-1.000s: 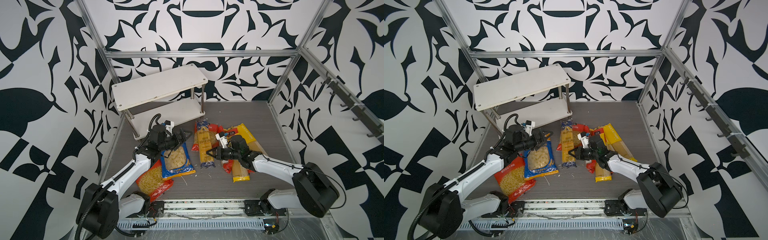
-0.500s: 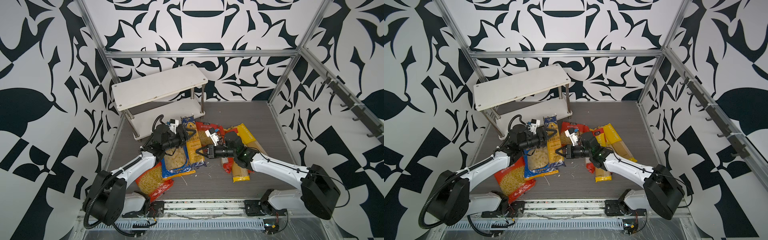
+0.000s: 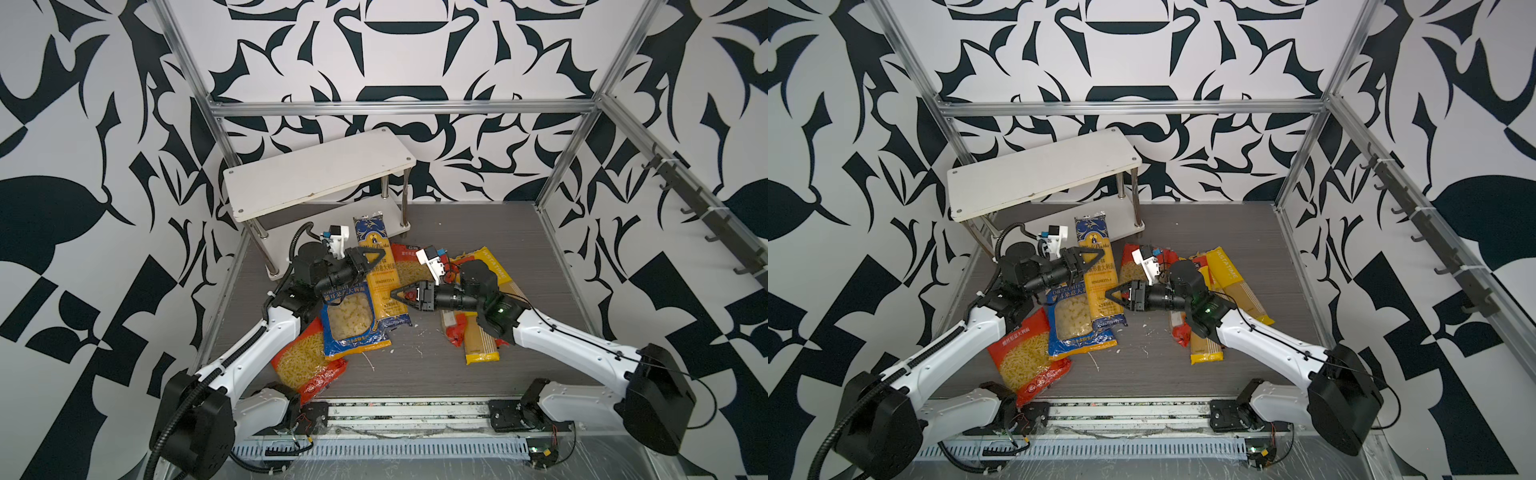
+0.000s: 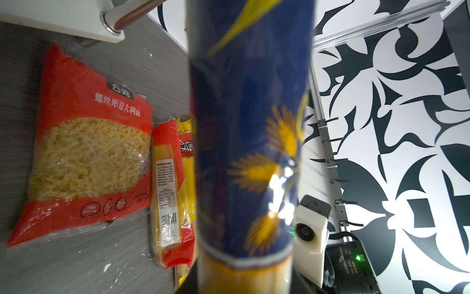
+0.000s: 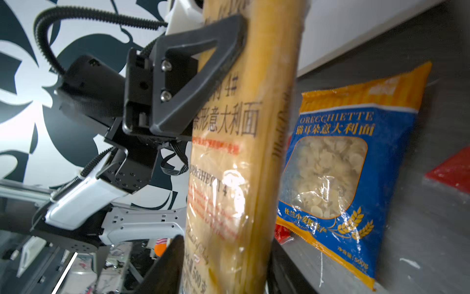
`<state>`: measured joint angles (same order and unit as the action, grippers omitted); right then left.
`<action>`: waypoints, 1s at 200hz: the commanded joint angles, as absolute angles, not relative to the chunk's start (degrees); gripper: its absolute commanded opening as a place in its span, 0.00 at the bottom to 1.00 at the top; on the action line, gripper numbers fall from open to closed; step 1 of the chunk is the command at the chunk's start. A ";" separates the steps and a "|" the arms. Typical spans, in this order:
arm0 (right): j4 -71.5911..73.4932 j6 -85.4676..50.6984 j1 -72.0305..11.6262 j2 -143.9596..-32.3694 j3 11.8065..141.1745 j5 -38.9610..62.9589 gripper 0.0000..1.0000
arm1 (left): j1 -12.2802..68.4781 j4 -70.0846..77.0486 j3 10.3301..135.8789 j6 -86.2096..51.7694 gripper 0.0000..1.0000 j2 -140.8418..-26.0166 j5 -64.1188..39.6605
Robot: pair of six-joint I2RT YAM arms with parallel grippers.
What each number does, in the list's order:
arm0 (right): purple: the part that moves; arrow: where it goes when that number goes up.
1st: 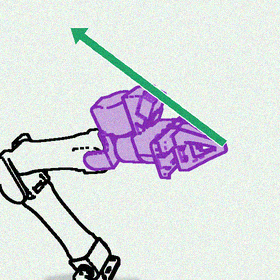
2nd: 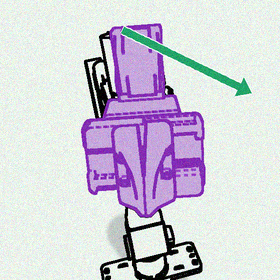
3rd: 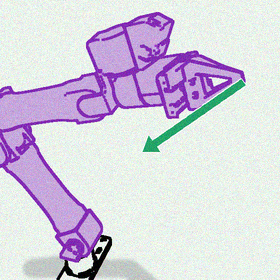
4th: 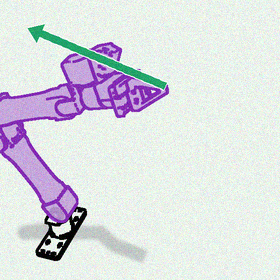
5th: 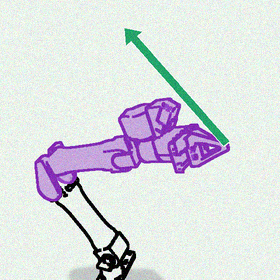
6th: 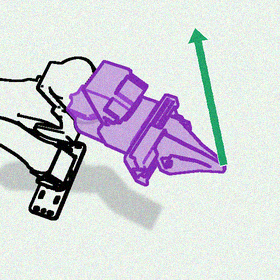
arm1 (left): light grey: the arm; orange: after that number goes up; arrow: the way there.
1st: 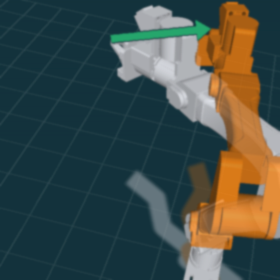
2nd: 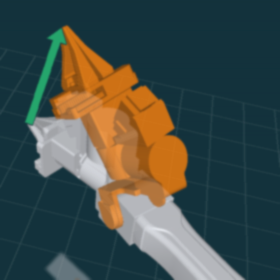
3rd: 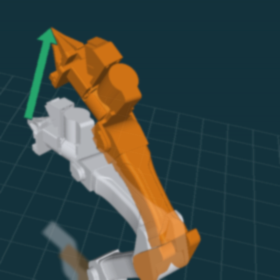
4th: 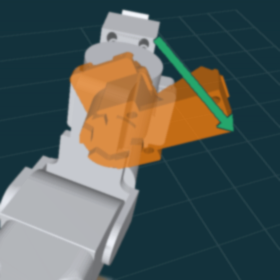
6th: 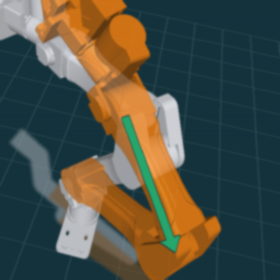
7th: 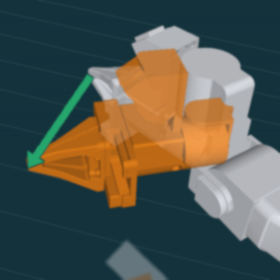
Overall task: Arrange pasta packages on shelves
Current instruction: Pick up the pasta bag.
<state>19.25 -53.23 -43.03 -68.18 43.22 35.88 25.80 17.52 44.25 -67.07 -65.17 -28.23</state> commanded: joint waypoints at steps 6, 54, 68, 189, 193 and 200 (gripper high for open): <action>15.57 -49.66 -43.42 -65.23 44.74 34.22 0.66 | 25.54 17.43 51.06 -67.94 0.23 -61.75 -26.87; 15.46 -49.83 -44.97 -66.40 48.54 32.32 0.71 | 22.61 11.34 59.63 -65.68 0.21 -62.12 -24.88; 17.92 -51.41 -44.98 -68.00 50.11 31.95 0.70 | 22.59 10.06 61.88 -64.43 0.21 -62.70 -25.18; 30.98 -59.50 -45.44 -86.42 72.77 30.03 0.16 | 9.78 3.70 71.69 -64.94 0.38 -64.86 -24.54; 30.86 -59.55 -45.42 -87.25 73.97 29.97 0.14 | 9.22 3.63 71.77 -65.08 0.40 -64.91 -24.63; 31.06 -59.98 -45.39 -88.80 75.77 29.88 0.12 | 8.19 3.16 72.02 -65.42 0.46 -64.87 -24.83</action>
